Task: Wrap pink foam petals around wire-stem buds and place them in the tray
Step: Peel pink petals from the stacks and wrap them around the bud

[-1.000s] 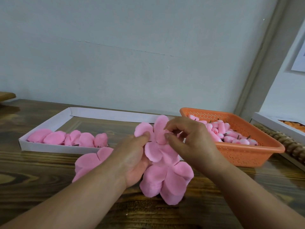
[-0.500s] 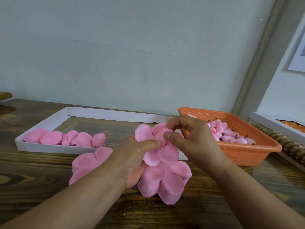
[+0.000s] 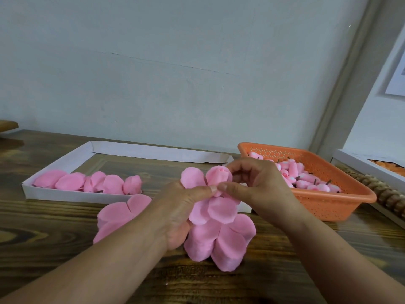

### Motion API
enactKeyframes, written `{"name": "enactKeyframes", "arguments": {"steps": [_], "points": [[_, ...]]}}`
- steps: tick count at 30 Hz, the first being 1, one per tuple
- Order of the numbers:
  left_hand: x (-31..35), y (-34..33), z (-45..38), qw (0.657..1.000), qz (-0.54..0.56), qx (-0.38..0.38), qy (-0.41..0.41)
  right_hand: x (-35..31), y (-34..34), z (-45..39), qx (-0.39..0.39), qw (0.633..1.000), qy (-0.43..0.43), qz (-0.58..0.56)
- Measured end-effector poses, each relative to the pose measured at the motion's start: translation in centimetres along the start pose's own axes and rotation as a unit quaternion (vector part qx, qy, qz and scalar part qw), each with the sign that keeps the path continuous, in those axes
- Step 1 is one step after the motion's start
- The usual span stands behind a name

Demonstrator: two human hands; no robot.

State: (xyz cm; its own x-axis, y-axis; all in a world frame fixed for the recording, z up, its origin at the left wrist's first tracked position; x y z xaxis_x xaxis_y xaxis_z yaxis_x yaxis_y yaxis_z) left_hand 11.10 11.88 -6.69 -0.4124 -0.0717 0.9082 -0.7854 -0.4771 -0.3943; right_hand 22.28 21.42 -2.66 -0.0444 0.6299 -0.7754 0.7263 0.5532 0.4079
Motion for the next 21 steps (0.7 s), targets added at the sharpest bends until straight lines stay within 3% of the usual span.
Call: {"name": "enactKeyframes", "arguments": {"steps": [21], "points": [[0.07,0.01,-0.31,1.000,0.012,0.014,-0.007,0.75,-0.71,0.12,0.006,0.998,-0.033,-0.046]]}}
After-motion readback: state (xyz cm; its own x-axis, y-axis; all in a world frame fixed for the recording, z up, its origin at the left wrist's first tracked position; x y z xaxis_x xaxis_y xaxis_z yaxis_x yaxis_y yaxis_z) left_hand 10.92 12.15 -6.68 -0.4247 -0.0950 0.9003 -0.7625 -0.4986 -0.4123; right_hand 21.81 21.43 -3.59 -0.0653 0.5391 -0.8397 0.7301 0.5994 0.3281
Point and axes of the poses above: each hand's wrist, its own z-axis away from the middle knuckle, its own y-axis out of the back of the hand, x = y × z, the point moved 3 cm from there along -z, towards the middle knuckle, and after that the axes turned 2 degrees about x, right-handed, at the moved point
